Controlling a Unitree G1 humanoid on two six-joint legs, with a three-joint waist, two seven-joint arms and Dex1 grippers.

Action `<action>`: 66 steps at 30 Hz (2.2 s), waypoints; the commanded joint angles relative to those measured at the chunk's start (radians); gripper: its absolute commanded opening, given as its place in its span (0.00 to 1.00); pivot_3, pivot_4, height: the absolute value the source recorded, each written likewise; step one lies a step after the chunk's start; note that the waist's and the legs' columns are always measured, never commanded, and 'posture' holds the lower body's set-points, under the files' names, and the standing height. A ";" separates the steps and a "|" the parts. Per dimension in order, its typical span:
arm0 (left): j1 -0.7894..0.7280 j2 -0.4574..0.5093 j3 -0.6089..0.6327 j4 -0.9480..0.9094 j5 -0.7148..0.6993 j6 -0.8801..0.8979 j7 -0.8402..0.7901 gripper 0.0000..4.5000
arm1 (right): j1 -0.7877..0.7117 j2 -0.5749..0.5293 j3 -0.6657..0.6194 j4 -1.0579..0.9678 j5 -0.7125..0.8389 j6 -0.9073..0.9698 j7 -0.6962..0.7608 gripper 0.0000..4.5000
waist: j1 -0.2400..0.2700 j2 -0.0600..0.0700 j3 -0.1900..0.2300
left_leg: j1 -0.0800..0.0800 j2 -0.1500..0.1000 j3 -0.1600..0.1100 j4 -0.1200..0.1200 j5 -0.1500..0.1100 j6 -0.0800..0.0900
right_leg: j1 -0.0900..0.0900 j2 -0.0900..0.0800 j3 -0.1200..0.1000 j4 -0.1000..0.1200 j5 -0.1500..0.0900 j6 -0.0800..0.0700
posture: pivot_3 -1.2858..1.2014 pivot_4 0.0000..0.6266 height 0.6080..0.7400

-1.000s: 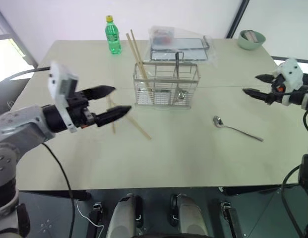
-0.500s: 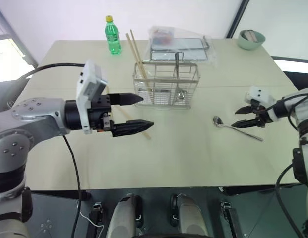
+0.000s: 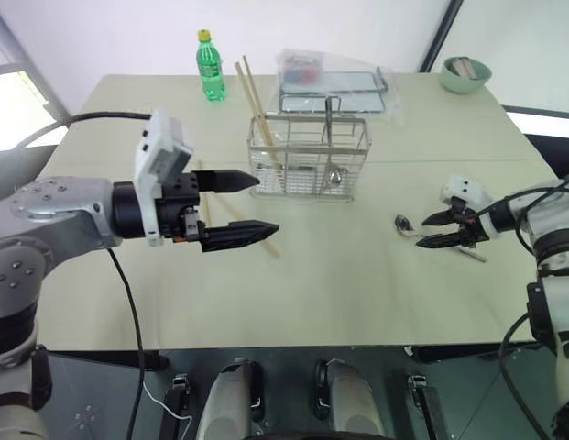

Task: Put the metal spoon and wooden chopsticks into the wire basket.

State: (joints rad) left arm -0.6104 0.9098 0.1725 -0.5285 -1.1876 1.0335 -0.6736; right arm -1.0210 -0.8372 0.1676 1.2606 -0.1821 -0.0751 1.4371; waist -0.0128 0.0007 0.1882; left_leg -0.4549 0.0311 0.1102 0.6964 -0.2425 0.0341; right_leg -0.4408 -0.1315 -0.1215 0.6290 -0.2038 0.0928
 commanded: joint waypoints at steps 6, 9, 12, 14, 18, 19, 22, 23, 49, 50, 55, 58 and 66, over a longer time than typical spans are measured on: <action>-0.035 0.009 0.011 0.006 0.029 -0.023 -0.015 1.00 | 0.021 0.004 -0.008 -0.016 -0.001 -0.002 0.019 0.01 | -0.001 0.000 0.000 | 0.002 0.000 0.000 0.000 0.000 0.000 | 0.001 0.000 0.000 0.000 0.000 0.000 | 0.52 0.24 0.75; -0.037 0.006 0.007 0.010 0.043 -0.029 -0.021 1.00 | 0.024 0.001 -0.014 -0.022 0.004 -0.009 0.016 0.01 | -0.001 0.000 0.000 | 0.002 0.000 0.000 0.000 0.000 0.000 | 0.001 0.000 0.000 0.000 0.000 0.000 | 0.52 0.24 0.75; -0.032 0.005 0.009 0.013 0.058 -0.036 -0.028 1.00 | 0.032 -0.007 -0.044 -0.043 0.028 -0.021 -0.010 0.01 | -0.002 0.000 0.000 | 0.002 0.000 0.000 0.000 0.000 0.000 | 0.002 0.000 0.000 0.000 0.000 0.000 | 0.52 0.24 0.75; -0.031 0.004 0.016 0.018 0.063 -0.041 -0.030 1.00 | 0.026 -0.015 -0.087 -0.063 0.069 0.002 -0.008 0.01 | -0.002 0.000 0.000 | 0.002 0.000 0.000 0.000 0.000 0.000 | 0.002 0.000 0.000 0.000 0.000 0.000 | 0.52 0.24 0.75; -0.030 0.002 0.030 0.036 0.075 -0.052 -0.028 1.00 | -0.042 -0.025 -0.241 -0.110 0.220 0.153 -0.024 0.01 | -0.003 0.001 0.000 | 0.002 0.000 0.000 0.000 0.000 0.000 | 0.001 0.000 0.001 0.001 0.000 0.000 | 0.52 0.24 0.75; -0.031 0.002 0.031 0.041 0.081 -0.056 -0.029 1.00 | -0.069 -0.025 -0.287 -0.126 0.265 0.201 -0.046 0.01 | -0.003 0.001 0.001 | 0.002 0.000 0.000 0.000 0.000 0.000 | 0.001 0.000 0.001 0.001 0.000 0.000 | 0.52 0.24 0.75; -0.037 -0.004 0.028 0.054 0.096 -0.069 -0.029 1.00 | -0.135 -0.017 -0.391 -0.198 0.377 0.342 -0.100 0.01 | -0.003 0.003 0.002 | 0.002 0.000 0.001 0.000 0.000 0.000 | 0.000 0.000 0.001 0.001 0.000 0.000 | 0.52 0.24 0.75; -0.042 -0.009 0.024 0.060 0.103 -0.075 -0.028 1.00 | -0.155 -0.003 -0.426 -0.244 0.419 0.396 -0.129 0.01 | -0.002 0.003 0.002 | 0.002 0.000 0.001 -0.001 0.000 0.000 | 0.000 0.000 0.001 0.001 0.000 0.000 | 0.52 0.24 0.75; -0.076 -0.060 0.073 0.060 0.133 -0.071 0.040 1.00 | -0.159 0.498 -0.352 -0.468 0.463 0.212 -0.641 0.01 | -0.002 0.003 0.002 | 0.001 0.000 0.001 -0.002 0.000 0.000 | -0.001 0.000 0.001 0.003 0.000 0.000 | 0.52 0.24 0.75; -0.072 -0.056 0.077 0.058 0.133 -0.071 0.043 1.00 | -0.148 0.504 -0.353 -0.467 0.468 0.212 -0.645 0.08 | -0.002 0.003 0.002 | 0.001 0.000 0.001 -0.002 0.000 0.000 | -0.001 0.000 0.001 0.003 0.000 0.000 | 0.52 0.24 0.75; -0.069 -0.047 0.091 0.052 0.124 -0.065 0.052 1.00 | -0.138 0.504 -0.371 -0.483 0.485 0.203 -0.678 0.58 | -0.003 0.003 0.002 | 0.002 0.000 0.001 -0.002 0.000 0.000 | -0.001 0.001 0.001 0.003 0.000 0.000 | 0.52 0.24 0.75; -0.071 -0.043 0.087 0.066 0.135 -0.073 0.045 1.00 | -0.165 0.480 -0.395 -0.482 0.497 0.203 -0.710 0.91 | -0.002 0.003 0.002 | 0.001 0.001 0.001 -0.002 0.000 0.000 | -0.001 0.001 0.001 0.003 0.000 0.000 | 0.52 0.24 0.75; -0.089 -0.053 0.074 0.093 0.151 -0.087 0.046 1.00 | -0.228 0.392 -0.437 -0.493 0.547 0.271 -0.681 0.99 | -0.002 0.003 0.002 | 0.002 0.000 0.001 -0.003 0.000 0.000 | -0.001 0.001 0.001 0.003 0.000 0.000 | 0.52 0.24 0.75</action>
State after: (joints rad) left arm -0.6786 0.8528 0.2219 -0.4317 -1.0379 0.9678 -0.6286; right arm -1.2099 -0.4249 -0.2489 0.8155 0.3392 0.1882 0.7433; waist -0.0149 0.0036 0.1899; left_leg -0.4534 0.0316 0.1114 0.6937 -0.2422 0.0341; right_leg -0.4423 -0.1307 -0.1201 0.6316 -0.2036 0.0928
